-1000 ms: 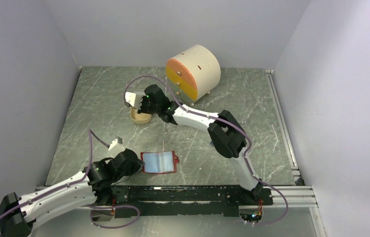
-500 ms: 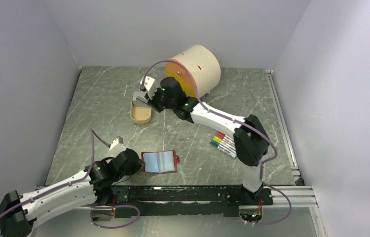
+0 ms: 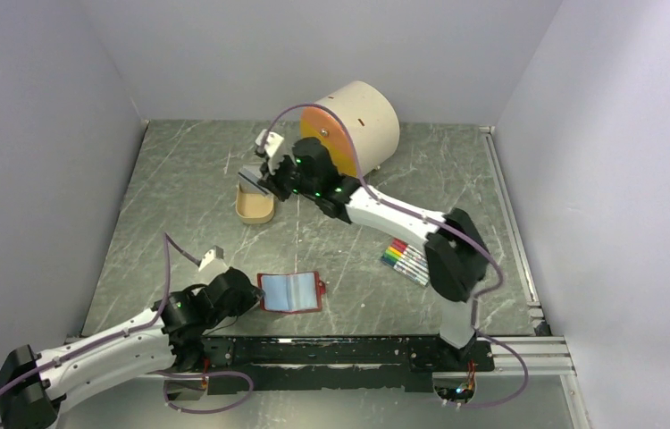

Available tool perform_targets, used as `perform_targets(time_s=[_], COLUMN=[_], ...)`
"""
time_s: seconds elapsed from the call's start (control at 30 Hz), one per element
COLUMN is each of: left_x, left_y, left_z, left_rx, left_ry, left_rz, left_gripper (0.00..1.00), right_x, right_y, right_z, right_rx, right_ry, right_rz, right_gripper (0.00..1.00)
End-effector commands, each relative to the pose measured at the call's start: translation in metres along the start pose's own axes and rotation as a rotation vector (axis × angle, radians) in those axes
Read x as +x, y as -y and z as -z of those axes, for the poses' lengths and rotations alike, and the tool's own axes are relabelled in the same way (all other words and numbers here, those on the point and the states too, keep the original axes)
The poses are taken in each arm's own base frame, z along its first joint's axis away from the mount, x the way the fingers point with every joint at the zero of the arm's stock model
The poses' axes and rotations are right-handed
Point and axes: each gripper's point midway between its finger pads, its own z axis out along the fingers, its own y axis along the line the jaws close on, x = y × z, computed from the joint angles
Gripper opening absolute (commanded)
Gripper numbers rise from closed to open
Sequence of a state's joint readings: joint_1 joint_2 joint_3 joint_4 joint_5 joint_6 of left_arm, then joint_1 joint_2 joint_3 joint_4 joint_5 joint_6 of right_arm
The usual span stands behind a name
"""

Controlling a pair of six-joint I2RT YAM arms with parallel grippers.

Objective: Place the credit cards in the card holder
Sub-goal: Place the credit card in the storage box.

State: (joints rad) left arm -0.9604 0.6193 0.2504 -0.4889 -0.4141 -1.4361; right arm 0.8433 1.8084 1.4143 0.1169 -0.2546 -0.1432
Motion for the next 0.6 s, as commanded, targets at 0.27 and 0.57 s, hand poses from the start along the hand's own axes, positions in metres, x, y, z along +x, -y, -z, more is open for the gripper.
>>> perform_targets(time_s=[0.27, 0.57], left_x=[-0.002, -0.007], left_y=[0.008, 0.011], left_z=[0.004, 0.009], left_rx=[0.023, 0.026], left_ry=[-0.001, 0.013], left_rz=[-0.010, -0.011], left_gripper=[0.09, 0.09], right_x=[0.079, 0.108], right_y=[0.044, 0.058], right_z=[-0.105, -0.116], right_rx=[-0.026, 0.009], right_ry=[-0.268, -0.315], right_rz=[0.264, 0.358], right_gripper=[0.00, 0.00])
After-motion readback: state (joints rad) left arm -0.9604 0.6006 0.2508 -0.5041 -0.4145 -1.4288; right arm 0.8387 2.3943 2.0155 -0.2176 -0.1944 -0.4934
